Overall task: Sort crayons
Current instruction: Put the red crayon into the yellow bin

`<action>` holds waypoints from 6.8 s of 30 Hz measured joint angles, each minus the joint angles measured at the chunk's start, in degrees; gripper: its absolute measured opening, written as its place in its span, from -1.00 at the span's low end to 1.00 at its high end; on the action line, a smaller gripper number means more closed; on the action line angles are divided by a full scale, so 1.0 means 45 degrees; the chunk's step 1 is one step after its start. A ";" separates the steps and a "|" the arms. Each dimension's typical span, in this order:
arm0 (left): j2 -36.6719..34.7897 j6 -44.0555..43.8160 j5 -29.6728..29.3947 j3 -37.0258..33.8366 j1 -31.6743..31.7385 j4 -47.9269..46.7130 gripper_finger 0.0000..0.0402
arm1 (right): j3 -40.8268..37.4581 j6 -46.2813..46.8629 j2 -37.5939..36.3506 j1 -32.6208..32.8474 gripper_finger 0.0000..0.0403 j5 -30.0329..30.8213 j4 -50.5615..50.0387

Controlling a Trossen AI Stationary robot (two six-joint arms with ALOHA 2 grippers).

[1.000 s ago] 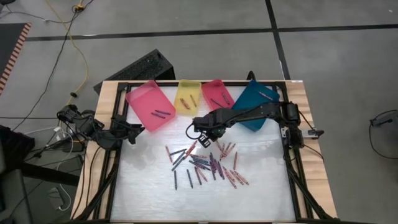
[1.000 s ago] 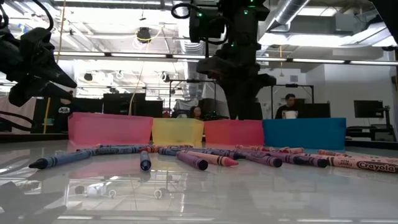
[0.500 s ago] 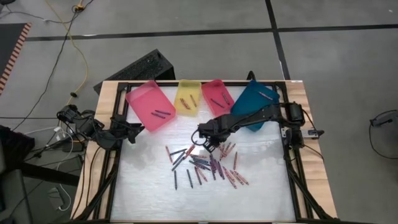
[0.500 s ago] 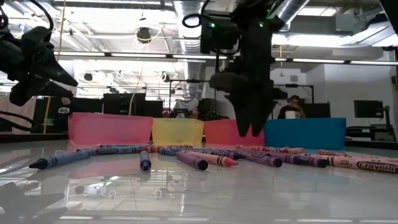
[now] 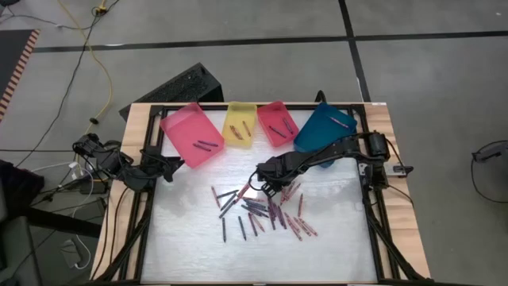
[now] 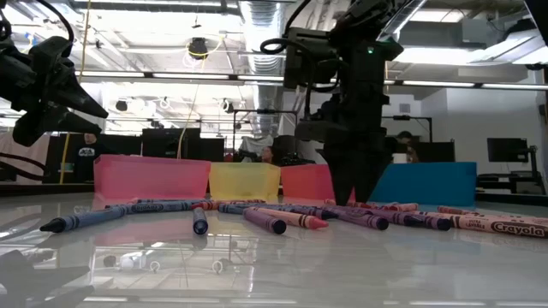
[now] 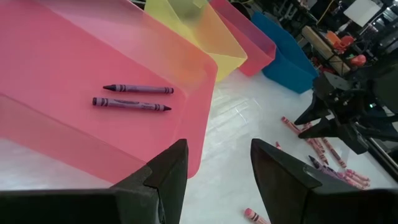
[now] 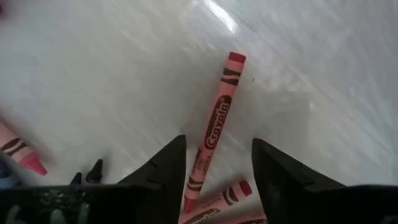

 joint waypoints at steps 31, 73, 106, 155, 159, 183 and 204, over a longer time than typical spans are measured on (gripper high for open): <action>0.0000 -0.0056 0.0178 0.0000 0.0000 0.0016 -0.18 | 0.0144 -0.0010 0.0010 -0.0082 -0.92 0.0041 -0.0390; 0.0005 0.0279 0.1235 0.0000 0.0000 0.0070 -0.18 | 0.3563 -0.4710 0.1726 -0.5506 -0.99 0.0404 0.8442; 0.0005 0.0214 0.1091 0.0000 0.0000 0.0071 -0.18 | 0.3588 -0.6048 0.2657 -0.5353 -0.75 -0.0024 0.8298; 0.0003 0.0614 0.2232 0.0005 -0.0001 0.0599 -0.18 | 0.5234 -1.9306 0.2637 -0.1839 -0.49 -0.4099 0.0727; 0.0000 0.0619 0.2230 0.0005 -0.0003 0.0611 -0.18 | 0.5234 -1.9613 0.2640 -0.1461 -0.33 -0.3887 0.0740; 0.0005 0.0604 0.1883 0.0000 0.0000 0.0628 -0.18 | 0.3904 -1.9772 0.2676 -0.1231 -0.25 -0.2651 0.2016; 0.0005 0.0592 0.1805 0.0000 -0.0004 0.0631 -0.18 | 0.3826 -1.9324 0.2676 -0.1214 -0.46 -0.2179 0.2230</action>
